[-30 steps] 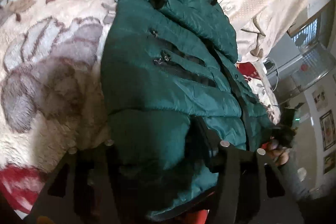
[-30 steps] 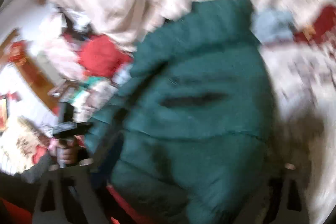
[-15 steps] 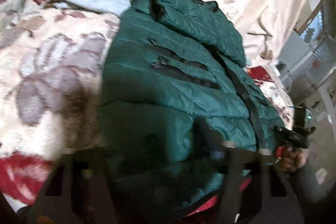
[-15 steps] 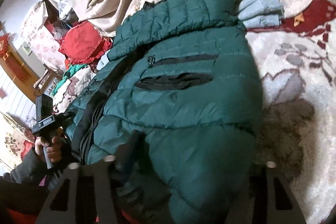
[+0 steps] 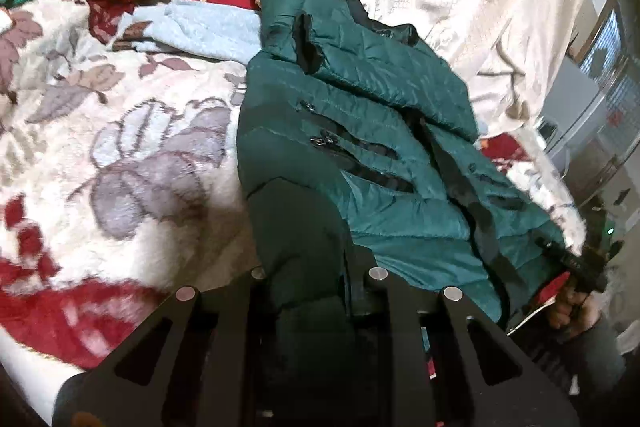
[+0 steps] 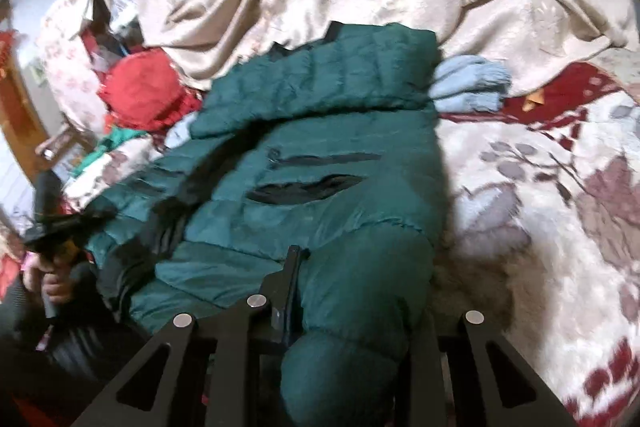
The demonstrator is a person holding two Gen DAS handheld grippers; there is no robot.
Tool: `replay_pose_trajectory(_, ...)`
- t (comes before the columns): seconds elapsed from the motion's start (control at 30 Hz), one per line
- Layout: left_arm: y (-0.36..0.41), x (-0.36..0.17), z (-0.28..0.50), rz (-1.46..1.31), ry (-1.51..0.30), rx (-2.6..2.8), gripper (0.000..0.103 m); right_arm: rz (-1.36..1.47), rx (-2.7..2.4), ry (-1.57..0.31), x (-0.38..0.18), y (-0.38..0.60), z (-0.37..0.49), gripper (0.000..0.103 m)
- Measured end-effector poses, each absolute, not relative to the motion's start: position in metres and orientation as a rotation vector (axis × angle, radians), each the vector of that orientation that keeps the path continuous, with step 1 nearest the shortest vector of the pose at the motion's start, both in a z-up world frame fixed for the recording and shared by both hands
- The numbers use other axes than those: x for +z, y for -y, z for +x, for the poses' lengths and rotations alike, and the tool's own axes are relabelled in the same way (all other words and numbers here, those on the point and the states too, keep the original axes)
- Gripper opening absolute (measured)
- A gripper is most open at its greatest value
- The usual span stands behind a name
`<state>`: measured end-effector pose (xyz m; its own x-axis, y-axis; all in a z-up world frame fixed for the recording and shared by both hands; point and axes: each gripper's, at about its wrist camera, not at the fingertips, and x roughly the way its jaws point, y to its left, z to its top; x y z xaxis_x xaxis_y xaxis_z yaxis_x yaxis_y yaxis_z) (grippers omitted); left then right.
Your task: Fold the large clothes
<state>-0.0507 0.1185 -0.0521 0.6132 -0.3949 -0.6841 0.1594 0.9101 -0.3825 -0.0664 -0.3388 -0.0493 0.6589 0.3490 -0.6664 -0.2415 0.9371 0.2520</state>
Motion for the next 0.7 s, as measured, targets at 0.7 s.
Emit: replay_pose_trajectory(0.7, -0.053, -0.068, -0.064, -0.009, -0.810, 0.111, 0.018, 0.125, 0.183, -0.870, -0.072, 0.321, -0.045, 0.024)
